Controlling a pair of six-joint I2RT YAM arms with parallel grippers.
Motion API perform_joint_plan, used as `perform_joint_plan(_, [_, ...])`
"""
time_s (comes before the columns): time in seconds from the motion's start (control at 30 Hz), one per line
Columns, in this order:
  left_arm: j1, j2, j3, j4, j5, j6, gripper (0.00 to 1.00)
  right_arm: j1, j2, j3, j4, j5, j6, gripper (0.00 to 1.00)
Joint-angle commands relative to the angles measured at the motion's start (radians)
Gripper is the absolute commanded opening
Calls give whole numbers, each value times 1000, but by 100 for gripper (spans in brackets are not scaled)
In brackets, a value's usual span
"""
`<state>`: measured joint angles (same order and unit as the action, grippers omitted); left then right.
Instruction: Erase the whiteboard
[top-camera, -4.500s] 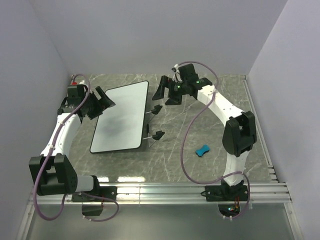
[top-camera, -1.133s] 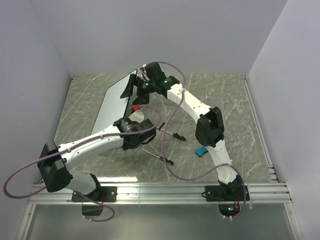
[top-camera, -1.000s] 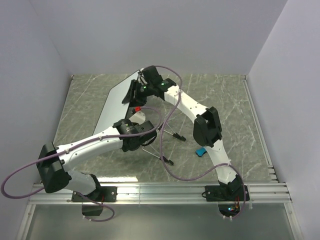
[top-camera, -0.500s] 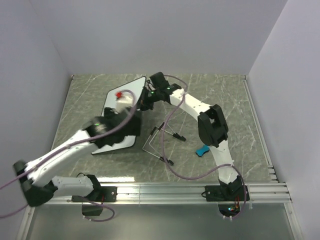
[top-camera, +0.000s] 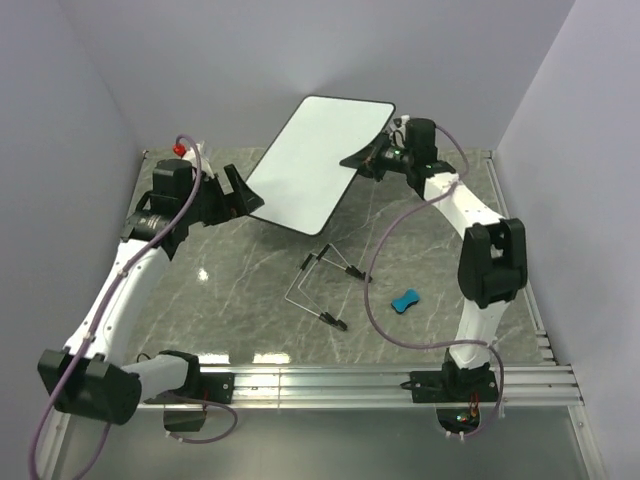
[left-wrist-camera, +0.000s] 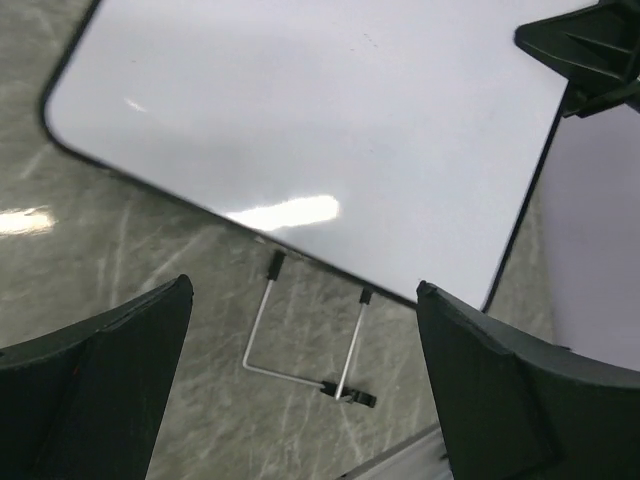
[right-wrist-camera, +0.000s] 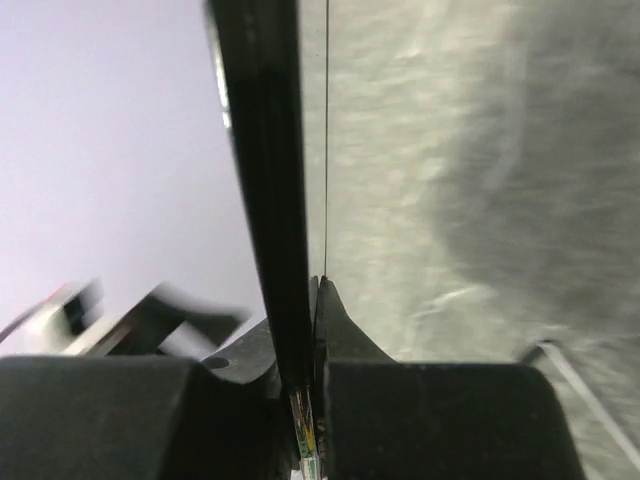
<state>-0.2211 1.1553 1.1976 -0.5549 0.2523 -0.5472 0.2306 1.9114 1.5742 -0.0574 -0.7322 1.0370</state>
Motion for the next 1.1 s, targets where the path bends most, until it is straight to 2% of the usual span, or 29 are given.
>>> perform_joint_plan(0.0, [60, 24, -15, 219, 315, -26, 99, 27, -184, -54, 440, -294, 184, 0])
perform_joint_plan(0.27, [155, 73, -23, 472, 565, -147, 99, 13, -428, -353, 490, -366, 209, 0])
perform_joint_plan(0.33, [186, 87, -3, 539, 648, -189, 100, 12, -492, -406, 438, -366, 154, 0])
perform_joint_plan(0.37, [189, 108, 11, 547, 675, -192, 99, 9, -514, -417, 357, -363, 121, 0])
perform_joint_plan(0.47, [193, 139, 77, 486, 728, -126, 99, 4, -584, -457, 218, -357, 11, 0])
perform_joint_plan(0.57, [212, 112, 80, 432, 679, -68, 95, 3, -655, -505, 156, -342, -34, 0])
perform_joint_plan(0.67, [218, 77, 85, 311, 517, 21, 94, 3, -684, -523, 88, -329, -81, 0])
perform_joint_plan(0.9, [218, 87, 47, 247, 420, 117, 93, 19, -732, -572, 93, -331, -74, 0])
perform_joint_plan(1.07, [264, 75, -52, 302, 498, 96, 94, 35, -736, -591, 220, -357, 26, 0])
